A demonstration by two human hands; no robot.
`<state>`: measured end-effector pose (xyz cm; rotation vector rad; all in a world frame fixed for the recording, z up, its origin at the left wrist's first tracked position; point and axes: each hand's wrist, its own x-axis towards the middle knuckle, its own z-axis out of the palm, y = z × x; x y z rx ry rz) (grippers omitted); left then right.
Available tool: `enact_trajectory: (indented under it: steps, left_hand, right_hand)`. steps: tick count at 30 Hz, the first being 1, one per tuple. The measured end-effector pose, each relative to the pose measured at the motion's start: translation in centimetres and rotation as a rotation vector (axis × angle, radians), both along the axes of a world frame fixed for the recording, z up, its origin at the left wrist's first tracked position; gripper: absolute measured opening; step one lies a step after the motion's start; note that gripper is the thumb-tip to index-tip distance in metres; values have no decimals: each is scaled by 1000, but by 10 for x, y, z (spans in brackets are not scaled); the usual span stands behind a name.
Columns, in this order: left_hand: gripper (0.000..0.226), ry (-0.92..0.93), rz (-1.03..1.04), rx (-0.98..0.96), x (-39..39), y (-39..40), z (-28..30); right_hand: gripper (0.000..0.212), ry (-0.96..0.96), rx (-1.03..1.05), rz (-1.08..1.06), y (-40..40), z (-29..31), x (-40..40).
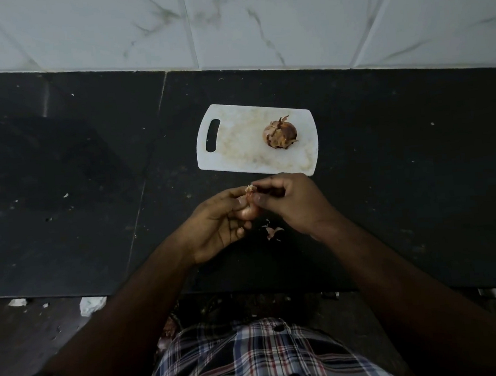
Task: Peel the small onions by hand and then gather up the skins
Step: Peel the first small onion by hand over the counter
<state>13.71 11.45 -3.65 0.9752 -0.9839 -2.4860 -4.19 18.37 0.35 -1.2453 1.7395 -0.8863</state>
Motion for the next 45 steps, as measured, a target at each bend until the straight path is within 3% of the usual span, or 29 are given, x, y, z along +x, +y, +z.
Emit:
enact_trajectory:
  steps: [4,9,13,16,19,23,32,38,43,45]
  left_hand:
    - [39,-43,4,-45,-2,1,2]
    - [28,7,8,41,-3,4,8]
    - [38,15,-1,60,-7,5,8]
    - [59,2,56,-26,-10,7,5]
    - [55,-13,106,-72,-11,9,4]
    - [43,100,45,36,-7,10,4]
    - [73,205,-59,136,5,12,-4]
    - [72,262,-10,287,9,5,-4]
    - [58,289,62,314,12,2,-3]
    - [55,277,78,293,11,1,-2]
  right_hand:
    - [8,-25,-84,-91,-2,-4,8]
    - [10,-62,-105,-45,-4,-3,7]
    - [9,-45,-82,-90,-4,-6,8]
    - [10,-12,-72,-128,-2,-9,7]
    - [12,50,-71,-115,1,-10,6]
    - [15,233,-101,-109,3,-13,3]
    - [14,492,94,-58,11,-26,-8]
    - [12,447,62,-94,18,-24,-14]
    - [8,416,51,-105,23,-22,-24]
    - [19,401,89,-34,22,-21,-26]
